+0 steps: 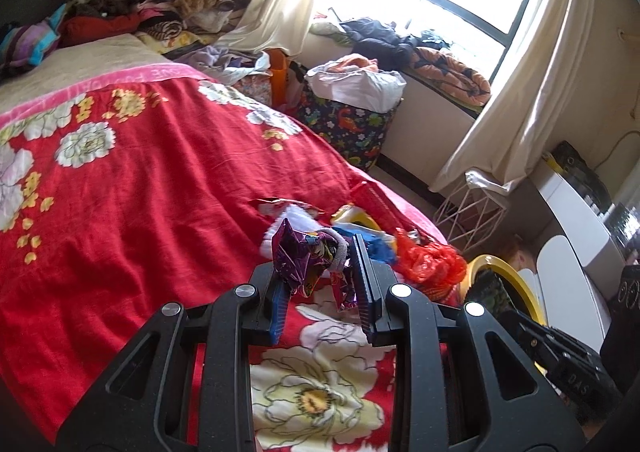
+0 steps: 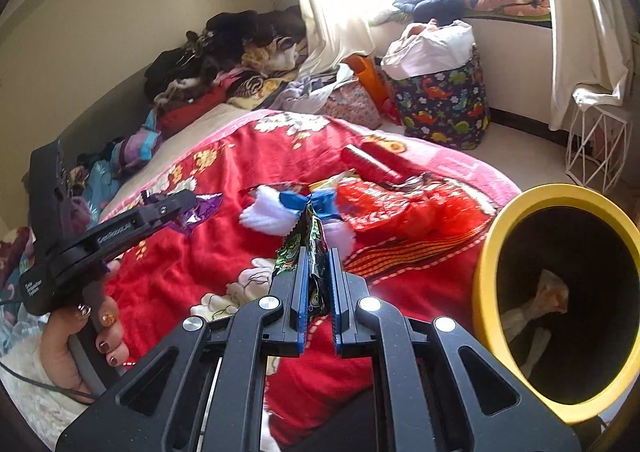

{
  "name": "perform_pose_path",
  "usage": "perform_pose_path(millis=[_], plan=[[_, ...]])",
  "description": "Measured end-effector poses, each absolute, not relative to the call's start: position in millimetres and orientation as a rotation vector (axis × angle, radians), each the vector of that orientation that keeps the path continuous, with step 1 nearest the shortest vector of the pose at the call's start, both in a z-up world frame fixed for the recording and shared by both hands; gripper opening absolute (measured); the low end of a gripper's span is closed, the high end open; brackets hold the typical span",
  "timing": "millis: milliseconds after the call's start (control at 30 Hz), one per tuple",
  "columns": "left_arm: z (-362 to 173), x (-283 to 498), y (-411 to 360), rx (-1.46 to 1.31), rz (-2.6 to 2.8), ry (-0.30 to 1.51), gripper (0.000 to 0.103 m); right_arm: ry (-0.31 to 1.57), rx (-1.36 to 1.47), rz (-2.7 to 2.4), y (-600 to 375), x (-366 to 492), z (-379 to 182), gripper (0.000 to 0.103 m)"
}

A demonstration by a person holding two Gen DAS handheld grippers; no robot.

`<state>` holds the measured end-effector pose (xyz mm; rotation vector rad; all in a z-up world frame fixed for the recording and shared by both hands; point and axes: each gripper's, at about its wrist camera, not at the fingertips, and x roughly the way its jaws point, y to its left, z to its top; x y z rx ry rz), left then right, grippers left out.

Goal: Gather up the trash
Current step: 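Grasp the green snack wrapper with the right tool while the left tool grasps the purple candy wrapper, then carry both wrappers over the yellow bin and open both tools to drop them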

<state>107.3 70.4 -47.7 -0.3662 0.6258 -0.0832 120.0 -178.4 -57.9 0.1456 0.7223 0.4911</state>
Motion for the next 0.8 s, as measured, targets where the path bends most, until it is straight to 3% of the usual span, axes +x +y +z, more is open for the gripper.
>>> perform_pose_path(millis=[800], plan=[[-33.8,111.4,-20.2,-0.245,-0.278,0.639,0.022,0.658,0.282,0.288,-276.5,126.6,-49.9,0.009]])
